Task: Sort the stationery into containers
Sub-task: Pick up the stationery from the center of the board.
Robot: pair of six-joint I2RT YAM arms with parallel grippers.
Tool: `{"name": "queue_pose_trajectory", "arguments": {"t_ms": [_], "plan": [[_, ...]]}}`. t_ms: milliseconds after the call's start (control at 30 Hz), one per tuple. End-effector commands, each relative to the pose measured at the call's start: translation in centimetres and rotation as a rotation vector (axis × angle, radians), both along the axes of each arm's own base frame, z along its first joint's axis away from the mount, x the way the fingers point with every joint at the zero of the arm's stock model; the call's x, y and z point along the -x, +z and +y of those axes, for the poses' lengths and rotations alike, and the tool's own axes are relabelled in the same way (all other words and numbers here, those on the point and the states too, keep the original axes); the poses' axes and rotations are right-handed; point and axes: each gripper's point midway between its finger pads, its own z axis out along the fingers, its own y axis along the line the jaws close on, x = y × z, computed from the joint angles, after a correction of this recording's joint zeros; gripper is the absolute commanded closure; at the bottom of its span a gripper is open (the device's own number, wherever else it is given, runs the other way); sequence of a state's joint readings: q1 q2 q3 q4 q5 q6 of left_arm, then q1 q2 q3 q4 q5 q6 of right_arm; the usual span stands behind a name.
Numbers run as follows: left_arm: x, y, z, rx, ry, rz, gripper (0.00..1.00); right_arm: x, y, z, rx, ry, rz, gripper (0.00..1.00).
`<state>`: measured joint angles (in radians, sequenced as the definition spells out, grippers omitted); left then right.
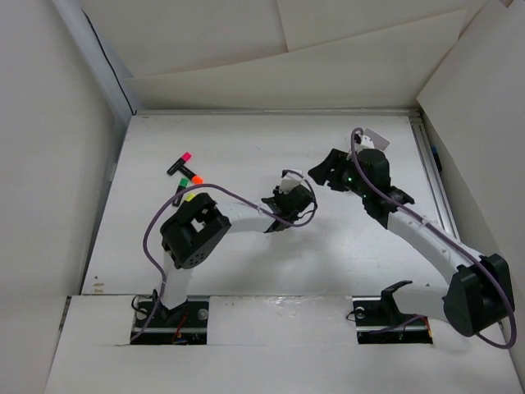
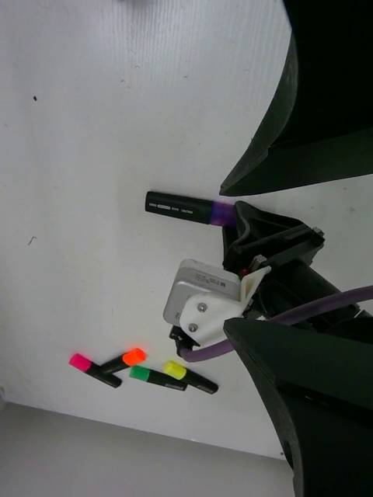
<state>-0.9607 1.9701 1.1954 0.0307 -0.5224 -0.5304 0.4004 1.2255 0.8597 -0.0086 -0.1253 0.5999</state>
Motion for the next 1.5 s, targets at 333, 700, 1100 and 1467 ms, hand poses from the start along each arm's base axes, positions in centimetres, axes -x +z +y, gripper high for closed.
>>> {"name": "queue_pose_trajectory", "arguments": {"t_ms": [333,700,1100,1467], "plan": [[2.9,7.9,0.8,0.275,-0.079,-0.083,1.00,-0.9,-1.1,0.7,-0.047,0.054,0.040,0.24],[5.8,10.5,-0.7,0.423,-0.268,-0.093,1.00,0.4,-1.8,4.4,-0.117,0.293,0.078,0.19],[7.6,11.9,-2.1,0.485,-0.373,-0.100,1.00,-0.1,-3.1,4.8,-0.126,0.304,0.105,0.26],[8.2,12.7,-1.8,0.508,-0.398,-0.117,1.00,-0.5,-4.1,4.7,-0.120,0.279,0.130,0.30]]}}
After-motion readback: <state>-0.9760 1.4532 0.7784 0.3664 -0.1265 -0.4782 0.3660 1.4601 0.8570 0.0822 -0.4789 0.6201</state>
